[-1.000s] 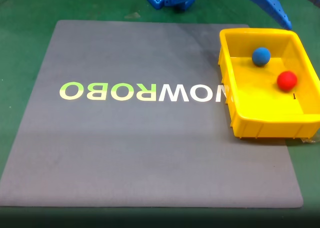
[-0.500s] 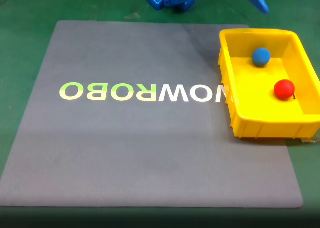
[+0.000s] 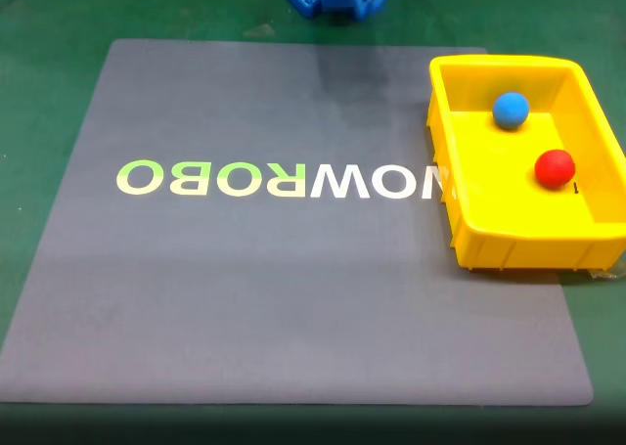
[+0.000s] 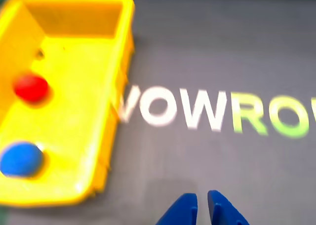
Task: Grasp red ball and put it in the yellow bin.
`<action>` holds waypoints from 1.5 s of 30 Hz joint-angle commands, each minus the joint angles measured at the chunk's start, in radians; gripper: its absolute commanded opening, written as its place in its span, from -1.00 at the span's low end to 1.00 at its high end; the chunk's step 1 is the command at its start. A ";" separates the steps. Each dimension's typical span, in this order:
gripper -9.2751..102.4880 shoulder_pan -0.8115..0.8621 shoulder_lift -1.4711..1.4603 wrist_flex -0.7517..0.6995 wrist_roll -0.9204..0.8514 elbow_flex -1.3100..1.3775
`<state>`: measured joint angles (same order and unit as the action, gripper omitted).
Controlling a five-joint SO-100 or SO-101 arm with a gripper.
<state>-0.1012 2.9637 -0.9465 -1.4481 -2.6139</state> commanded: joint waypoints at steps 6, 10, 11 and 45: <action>-0.83 0.106 0.324 -0.207 0.002 -0.207; -0.83 0.127 0.360 -0.279 0.011 -0.270; -0.83 0.132 0.360 -0.285 0.012 -0.287; -0.83 0.172 0.362 -0.360 0.031 -0.488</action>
<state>0.0537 3.3134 -1.3054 -1.4266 -3.0695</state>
